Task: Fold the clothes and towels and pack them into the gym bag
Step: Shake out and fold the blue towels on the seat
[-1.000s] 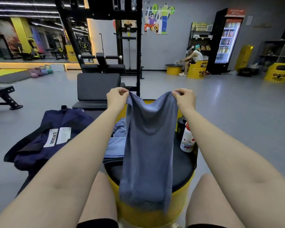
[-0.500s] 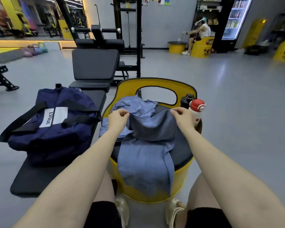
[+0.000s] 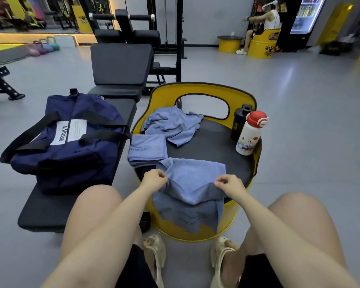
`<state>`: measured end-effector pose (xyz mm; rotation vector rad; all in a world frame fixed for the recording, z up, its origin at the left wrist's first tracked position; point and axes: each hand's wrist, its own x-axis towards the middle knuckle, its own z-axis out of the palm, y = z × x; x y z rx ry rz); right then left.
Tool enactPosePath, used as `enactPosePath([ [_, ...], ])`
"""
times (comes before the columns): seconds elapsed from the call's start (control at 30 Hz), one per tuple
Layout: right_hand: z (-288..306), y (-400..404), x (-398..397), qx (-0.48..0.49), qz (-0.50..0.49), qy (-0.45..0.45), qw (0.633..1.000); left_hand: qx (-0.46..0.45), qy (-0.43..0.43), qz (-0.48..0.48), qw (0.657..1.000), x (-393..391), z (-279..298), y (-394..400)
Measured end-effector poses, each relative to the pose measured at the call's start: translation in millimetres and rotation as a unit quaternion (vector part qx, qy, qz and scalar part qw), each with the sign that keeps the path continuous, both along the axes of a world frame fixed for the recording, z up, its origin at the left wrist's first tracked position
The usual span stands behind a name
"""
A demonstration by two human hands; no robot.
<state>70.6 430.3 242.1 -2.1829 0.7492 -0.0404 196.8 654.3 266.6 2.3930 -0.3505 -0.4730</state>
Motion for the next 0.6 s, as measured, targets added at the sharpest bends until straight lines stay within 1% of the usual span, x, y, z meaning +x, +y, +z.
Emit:
enactPosePath([
  [0.13, -11.8, 3.0, -4.0, 0.001, 0.006, 0.013, 1.000, 0.018, 0.029, -0.009, 0.999, -2.5, -13.2, 0.8],
  [0.23, -20.0, 5.0, -6.9, -0.003, 0.023, 0.038, 0.999, 0.053, 0.047, -0.058, 0.996, -5.4, -22.6, 0.7],
  [0.37, -28.1, 8.2, -9.8, -0.009, 0.056, 0.075, 0.996, 0.092, 0.047, -0.128, 0.986, -10.8, -31.0, 1.5],
  [0.43, -30.0, 9.7, -11.1, -0.009, 0.078, 0.097, 0.992, 0.117, 0.066, -0.156, 0.979, -12.5, -35.3, 2.9],
  [0.5, -31.9, 9.5, -11.3, -0.001, 0.103, 0.123, 0.987, 0.145, 0.083, -0.176, 0.970, -14.1, -38.2, 4.0],
  [0.6, -29.4, 7.2, -6.7, 0.005, 0.118, 0.142, 0.983, 0.164, 0.065, -0.183, 0.967, -10.6, -36.8, 2.7],
])
